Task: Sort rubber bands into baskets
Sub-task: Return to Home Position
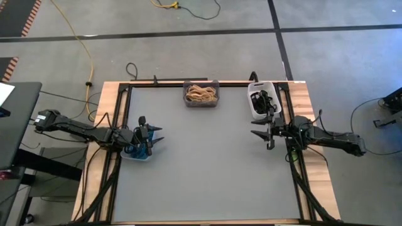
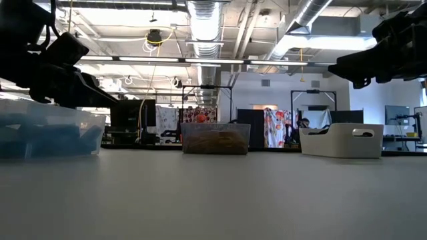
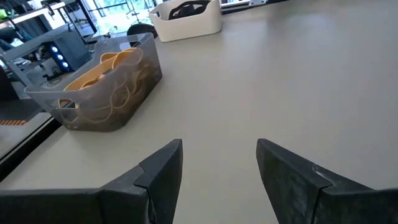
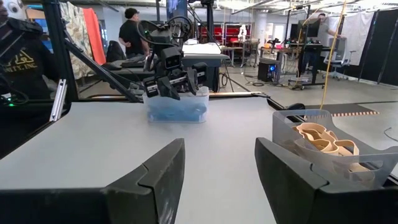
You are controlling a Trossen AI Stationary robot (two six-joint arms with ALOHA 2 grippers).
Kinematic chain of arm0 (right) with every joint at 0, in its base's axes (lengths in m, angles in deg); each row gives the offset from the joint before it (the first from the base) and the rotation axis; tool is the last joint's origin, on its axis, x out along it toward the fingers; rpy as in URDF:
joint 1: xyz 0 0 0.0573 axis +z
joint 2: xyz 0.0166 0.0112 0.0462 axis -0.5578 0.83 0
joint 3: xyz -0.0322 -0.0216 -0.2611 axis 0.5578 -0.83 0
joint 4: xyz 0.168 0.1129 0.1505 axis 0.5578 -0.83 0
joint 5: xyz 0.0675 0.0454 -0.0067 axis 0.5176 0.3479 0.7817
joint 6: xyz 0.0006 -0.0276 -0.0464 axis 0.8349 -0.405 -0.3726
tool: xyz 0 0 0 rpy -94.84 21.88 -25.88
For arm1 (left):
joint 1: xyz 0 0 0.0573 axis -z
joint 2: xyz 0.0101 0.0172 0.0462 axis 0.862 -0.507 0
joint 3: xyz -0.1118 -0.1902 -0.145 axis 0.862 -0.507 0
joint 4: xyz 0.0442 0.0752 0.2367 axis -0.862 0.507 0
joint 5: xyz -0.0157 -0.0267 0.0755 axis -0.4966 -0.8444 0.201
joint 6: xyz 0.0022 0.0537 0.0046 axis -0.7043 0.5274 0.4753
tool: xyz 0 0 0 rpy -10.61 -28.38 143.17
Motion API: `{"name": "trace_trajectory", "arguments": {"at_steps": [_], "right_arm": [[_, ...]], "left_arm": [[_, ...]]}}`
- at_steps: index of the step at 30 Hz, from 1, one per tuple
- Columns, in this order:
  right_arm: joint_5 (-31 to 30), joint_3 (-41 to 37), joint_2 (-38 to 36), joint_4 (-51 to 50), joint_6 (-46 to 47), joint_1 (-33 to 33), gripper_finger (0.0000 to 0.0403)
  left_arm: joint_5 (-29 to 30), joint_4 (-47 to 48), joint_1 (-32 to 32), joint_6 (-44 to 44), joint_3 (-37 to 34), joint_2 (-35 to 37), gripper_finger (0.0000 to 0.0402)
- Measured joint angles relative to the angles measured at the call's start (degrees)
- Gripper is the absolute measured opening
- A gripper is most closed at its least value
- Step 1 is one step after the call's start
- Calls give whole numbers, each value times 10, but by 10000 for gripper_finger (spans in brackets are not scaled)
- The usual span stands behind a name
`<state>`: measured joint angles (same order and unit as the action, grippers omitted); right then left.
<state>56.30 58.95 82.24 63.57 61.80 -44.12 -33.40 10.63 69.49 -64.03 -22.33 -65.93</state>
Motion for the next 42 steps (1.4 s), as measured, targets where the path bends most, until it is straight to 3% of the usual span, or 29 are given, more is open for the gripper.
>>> {"name": "trace_trajectory", "arguments": {"at_steps": [42], "right_arm": [[0, 0, 0, 0, 0, 0, 223]], "left_arm": [[0, 1, 0, -11, 0, 0, 196]]}}
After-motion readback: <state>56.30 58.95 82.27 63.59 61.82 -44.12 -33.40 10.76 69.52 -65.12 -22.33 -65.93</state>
